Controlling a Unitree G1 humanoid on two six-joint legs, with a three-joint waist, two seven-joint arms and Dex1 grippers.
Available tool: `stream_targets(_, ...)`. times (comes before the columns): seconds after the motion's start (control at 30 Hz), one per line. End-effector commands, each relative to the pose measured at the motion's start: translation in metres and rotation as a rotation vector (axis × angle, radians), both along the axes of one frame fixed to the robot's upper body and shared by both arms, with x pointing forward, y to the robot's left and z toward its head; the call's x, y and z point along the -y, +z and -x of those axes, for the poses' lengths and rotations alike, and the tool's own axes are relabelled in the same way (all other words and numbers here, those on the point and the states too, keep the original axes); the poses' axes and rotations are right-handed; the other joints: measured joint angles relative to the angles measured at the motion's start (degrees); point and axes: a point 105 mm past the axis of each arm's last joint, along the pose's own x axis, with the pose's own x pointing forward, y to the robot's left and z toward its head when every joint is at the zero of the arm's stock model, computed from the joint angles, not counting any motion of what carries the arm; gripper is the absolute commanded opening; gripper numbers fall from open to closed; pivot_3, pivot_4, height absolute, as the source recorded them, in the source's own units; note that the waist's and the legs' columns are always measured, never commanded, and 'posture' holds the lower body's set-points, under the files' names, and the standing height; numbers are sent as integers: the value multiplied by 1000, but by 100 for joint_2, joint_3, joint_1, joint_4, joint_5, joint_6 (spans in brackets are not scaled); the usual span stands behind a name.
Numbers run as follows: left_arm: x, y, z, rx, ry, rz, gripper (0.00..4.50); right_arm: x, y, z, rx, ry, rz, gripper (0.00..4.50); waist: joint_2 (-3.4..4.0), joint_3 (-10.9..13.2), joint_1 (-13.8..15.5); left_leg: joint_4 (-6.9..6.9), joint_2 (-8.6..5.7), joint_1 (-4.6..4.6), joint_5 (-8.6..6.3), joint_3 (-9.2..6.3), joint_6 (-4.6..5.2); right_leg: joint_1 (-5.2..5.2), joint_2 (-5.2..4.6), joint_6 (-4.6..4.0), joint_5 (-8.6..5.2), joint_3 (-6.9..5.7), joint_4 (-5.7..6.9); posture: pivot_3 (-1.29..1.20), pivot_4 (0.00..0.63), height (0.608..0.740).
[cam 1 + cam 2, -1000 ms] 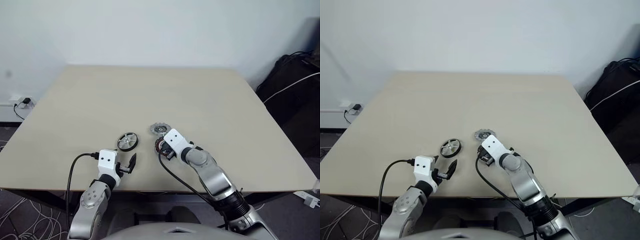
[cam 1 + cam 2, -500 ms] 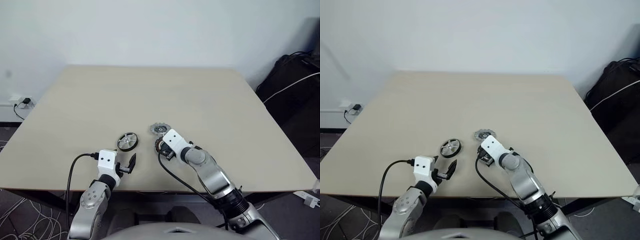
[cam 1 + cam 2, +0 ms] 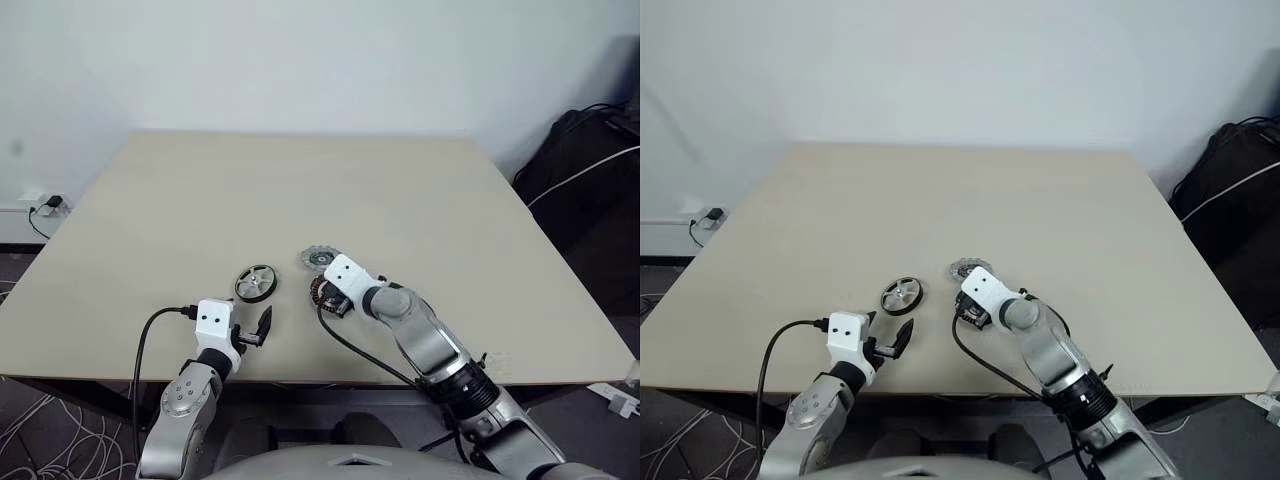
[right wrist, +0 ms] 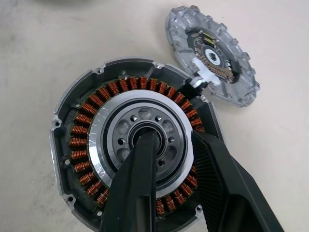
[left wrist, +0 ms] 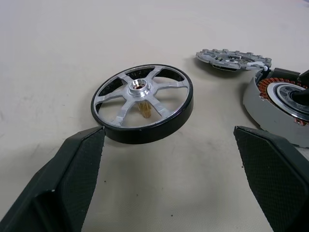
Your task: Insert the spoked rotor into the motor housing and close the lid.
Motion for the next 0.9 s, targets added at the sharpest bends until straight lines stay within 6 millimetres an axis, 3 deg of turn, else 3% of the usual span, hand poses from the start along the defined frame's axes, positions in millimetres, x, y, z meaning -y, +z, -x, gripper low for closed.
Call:
stream_targets(0.03, 0, 10, -3, 51, 6, 6, 4500, 3, 2, -2, -5, 9, 16, 1235, 0, 0, 1, 0, 0, 0, 0, 0, 0, 0, 0, 0, 0, 0, 0, 0, 0, 740)
stream_targets(0.17, 0, 10, -3, 52, 10, 7, 4500, 2, 0, 0, -19, 24, 22, 1235, 0, 0, 2, 0, -1, 0, 0, 0, 0, 1, 0, 0, 0, 0, 0, 0, 0, 740)
stream_targets(0.33, 0, 10, -3, 52, 11, 8, 4500, 1, -3, 3, -40, 23, 17, 25, -2, -2, 2, 0, -1, 0, 0, 0, 0, 2, -1, 1, 0, 0, 0, 0, 0, 740)
stream_targets(0.63, 0, 10, -3, 52, 10, 8, 4500, 0, -4, 5, -47, 27, 12, 25, -6, -5, 0, 3, 0, 5, 0, -2, 0, 3, -2, 1, 0, 0, 0, 0, 0, 740)
stream_targets(0.9, 0, 10, -3, 51, 5, 6, 4500, -4, 18, -1, 13, 8, -86, 25, -4, -2, -1, 2, 0, 0, -1, -2, 1, -1, -3, 1, 0, 0, 0, 0, 0, 740)
